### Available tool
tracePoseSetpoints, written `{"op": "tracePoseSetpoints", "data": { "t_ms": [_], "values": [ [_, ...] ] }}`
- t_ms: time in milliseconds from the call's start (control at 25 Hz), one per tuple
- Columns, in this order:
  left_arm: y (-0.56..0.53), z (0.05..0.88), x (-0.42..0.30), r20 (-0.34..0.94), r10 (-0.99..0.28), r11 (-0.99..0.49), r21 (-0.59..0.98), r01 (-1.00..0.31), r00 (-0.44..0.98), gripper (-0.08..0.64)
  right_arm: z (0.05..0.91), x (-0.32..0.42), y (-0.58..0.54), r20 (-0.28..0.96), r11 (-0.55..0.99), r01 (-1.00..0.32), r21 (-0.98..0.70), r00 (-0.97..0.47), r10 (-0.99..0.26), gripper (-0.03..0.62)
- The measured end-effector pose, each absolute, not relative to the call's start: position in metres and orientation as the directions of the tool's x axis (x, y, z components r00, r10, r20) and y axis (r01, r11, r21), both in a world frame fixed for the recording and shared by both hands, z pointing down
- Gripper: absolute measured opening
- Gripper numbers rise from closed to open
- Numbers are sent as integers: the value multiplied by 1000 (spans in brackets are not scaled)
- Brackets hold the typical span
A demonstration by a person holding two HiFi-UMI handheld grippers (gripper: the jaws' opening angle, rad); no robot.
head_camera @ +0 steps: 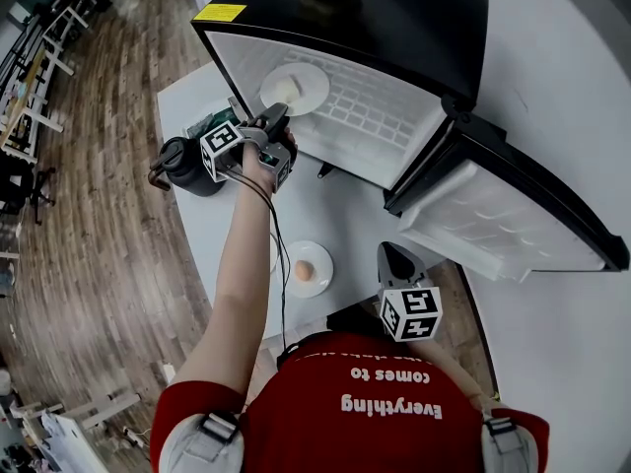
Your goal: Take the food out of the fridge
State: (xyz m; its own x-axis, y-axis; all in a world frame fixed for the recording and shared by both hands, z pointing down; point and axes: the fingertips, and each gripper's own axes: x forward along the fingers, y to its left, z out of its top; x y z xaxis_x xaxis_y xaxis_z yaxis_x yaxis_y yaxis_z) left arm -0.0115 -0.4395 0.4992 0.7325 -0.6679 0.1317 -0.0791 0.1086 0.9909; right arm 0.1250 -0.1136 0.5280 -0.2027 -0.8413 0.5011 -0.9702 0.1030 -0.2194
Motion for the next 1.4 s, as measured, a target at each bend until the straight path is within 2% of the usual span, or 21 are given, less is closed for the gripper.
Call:
{"op": "tracePoseSetpoints", "data": {
  "t_ms": [200,320,400,480,560,680,920,1400],
  "values": [
    [-439,496,-7,132,-674,142,989,-47,727,144,528,128,-113,503,94,-971,-220,-196,-842,15],
    [-443,494,-9,134,-701,175,985,-14,700,93,529,128,-112,504,90,-970,-224,-195,-841,15],
    [-445,493,-9,159,-711,182,982,-40,685,35,529,128,-111,505,89,-970,-226,-195,-841,15],
    [-446,495,-10,206,-706,178,978,-113,678,26,529,128,-111,503,89,-970,-227,-195,-842,15],
    [-444,493,-8,223,-700,186,974,-128,679,21,527,128,-110,500,88,-970,-228,-195,-844,15],
    [-436,486,-6,188,-699,186,979,-78,690,20,526,129,-109,494,86,-969,-230,-193,-848,15],
    [-421,465,-9,135,-695,130,990,-62,706,20,522,130,-106,481,86,-969,-230,-190,-856,15],
    [-355,433,-39,78,-681,42,997,-68,728,18,503,106,-96,433,169,-962,-216,-249,-866,15]
  ]
}}
